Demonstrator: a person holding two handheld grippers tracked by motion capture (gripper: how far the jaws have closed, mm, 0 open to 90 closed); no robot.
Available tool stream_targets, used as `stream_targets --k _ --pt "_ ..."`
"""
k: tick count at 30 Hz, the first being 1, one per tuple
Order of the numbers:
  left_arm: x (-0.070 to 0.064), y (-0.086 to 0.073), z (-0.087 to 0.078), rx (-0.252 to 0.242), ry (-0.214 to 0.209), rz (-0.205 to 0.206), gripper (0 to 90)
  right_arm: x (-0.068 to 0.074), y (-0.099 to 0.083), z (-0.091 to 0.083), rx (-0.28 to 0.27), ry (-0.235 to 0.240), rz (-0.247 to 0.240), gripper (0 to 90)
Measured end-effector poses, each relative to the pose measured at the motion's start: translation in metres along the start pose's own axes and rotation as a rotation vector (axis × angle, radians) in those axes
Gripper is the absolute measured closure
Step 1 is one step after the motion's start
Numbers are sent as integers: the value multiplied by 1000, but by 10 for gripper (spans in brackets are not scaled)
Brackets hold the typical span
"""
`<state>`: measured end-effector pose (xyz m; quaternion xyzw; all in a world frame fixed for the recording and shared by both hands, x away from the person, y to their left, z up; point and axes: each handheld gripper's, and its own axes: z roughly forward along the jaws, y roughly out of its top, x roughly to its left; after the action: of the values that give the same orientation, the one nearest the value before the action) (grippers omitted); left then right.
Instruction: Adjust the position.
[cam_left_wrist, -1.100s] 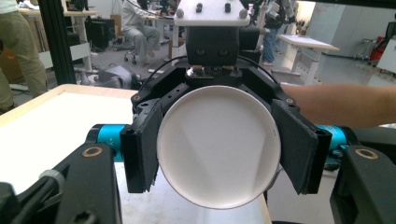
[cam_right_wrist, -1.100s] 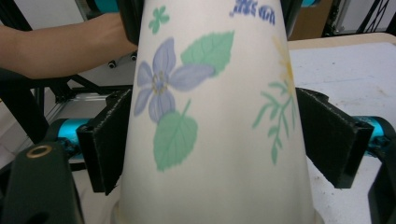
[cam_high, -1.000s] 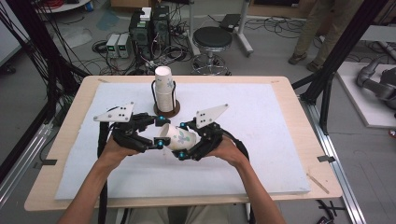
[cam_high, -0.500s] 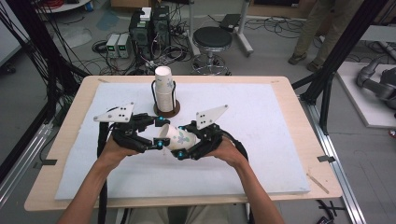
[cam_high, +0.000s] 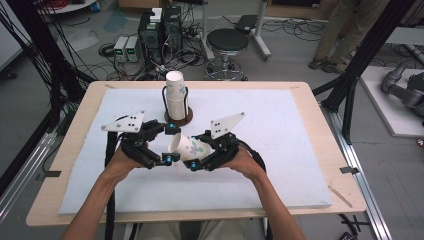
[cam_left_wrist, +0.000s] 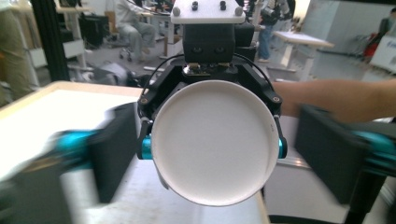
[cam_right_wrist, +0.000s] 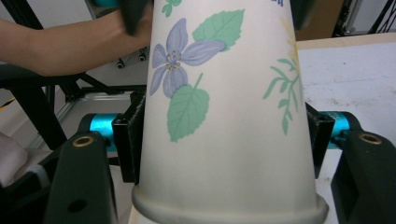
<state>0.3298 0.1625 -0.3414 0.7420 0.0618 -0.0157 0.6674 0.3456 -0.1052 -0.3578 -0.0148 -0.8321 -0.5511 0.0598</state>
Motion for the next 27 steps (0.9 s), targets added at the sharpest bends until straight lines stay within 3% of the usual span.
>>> stream_targets --k 2,4,11,15,21,27 --pt "1 -1 0 0 9 3 62 -1 0 0 0 -4 -3 341" --pt "3 -2 -2 -17 -1 -22 17 0 0 -1 -1 -4 7 340" --pt "2 -4 -4 25 10 -11 17 -1 0 -4 0 -12 13 340" --pt "1 -4 -7 43 38 -6 18 0 0 -6 -1 -16 21 339" --pt "-1 -4 -14 105 51 -16 18 0 -1 -8 14 -19 23 339" --pt "-1 -5 -19 135 63 -31 18 -1 0 -12 33 -31 27 339"
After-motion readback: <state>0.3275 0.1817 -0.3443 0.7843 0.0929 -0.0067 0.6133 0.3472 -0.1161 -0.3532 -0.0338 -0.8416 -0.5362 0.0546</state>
